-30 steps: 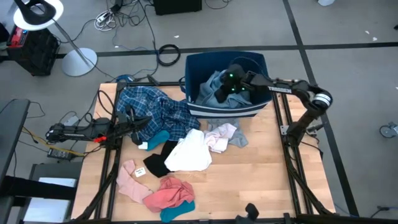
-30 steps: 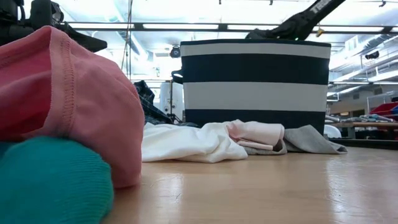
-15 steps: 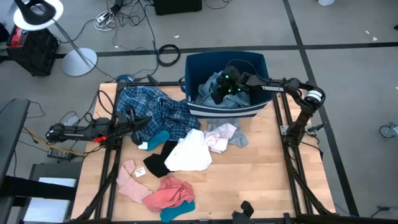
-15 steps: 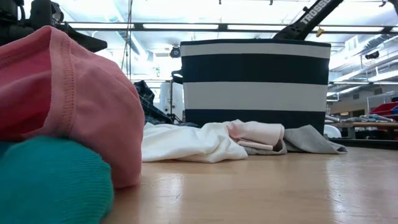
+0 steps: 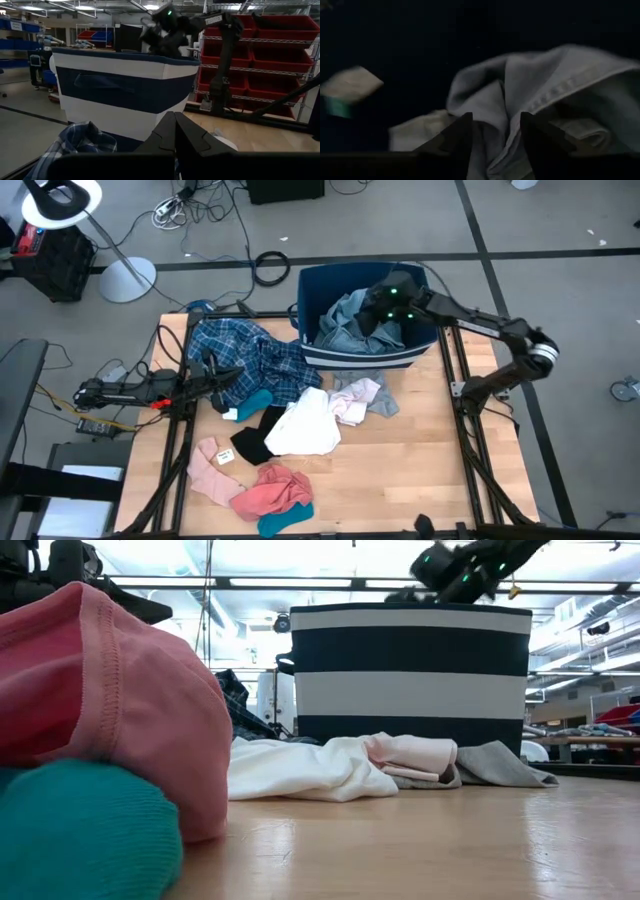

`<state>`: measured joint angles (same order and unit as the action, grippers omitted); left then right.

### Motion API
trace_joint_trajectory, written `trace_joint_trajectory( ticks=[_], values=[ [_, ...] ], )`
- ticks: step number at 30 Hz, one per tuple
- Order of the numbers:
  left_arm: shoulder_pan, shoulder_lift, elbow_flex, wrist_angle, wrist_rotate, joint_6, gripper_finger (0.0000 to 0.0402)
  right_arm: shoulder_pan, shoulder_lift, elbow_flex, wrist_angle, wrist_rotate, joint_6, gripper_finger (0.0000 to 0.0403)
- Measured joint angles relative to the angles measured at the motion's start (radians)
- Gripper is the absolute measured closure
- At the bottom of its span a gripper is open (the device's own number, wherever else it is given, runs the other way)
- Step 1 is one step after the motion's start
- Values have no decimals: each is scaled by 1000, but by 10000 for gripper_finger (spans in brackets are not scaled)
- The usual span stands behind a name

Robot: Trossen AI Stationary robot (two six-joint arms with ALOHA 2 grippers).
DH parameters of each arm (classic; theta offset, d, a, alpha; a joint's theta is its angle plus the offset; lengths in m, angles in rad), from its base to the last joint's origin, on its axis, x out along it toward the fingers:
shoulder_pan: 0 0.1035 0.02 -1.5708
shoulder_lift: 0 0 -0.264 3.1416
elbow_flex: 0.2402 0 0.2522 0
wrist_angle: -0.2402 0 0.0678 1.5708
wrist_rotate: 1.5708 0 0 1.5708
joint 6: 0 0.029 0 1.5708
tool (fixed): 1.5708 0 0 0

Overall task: Sort clothes
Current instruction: Put the blue pants into the blue bin, then put the white underwear into the blue bin

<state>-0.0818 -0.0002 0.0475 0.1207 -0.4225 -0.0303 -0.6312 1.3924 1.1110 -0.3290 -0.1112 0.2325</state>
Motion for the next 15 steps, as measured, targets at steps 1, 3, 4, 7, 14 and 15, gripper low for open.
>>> trace_joint_trajectory(
  ticks=[1, 3, 4, 7, 14, 15],
  values=[
    [0, 0, 0, 0, 0, 0, 396, 0, -26, 0, -3, 0, 0, 235],
    [0, 0, 0, 0, 0, 0, 396, 0, -70, 0, -9, -1, 0, 236],
    [0, 0, 0, 0, 0, 0, 396, 0, -92, 0, -16, -1, 0, 237],
    [0, 0, 0, 0, 0, 0, 396, 2, -153, 0, -44, -1, 1, 237],
    [0, 0, 0, 0, 0, 0, 396, 45, -282, 1, -152, 40, 2, 237],
    [0, 0, 0, 0, 0, 0, 396, 55, -297, 1, -165, 40, 2, 237]
  ],
)
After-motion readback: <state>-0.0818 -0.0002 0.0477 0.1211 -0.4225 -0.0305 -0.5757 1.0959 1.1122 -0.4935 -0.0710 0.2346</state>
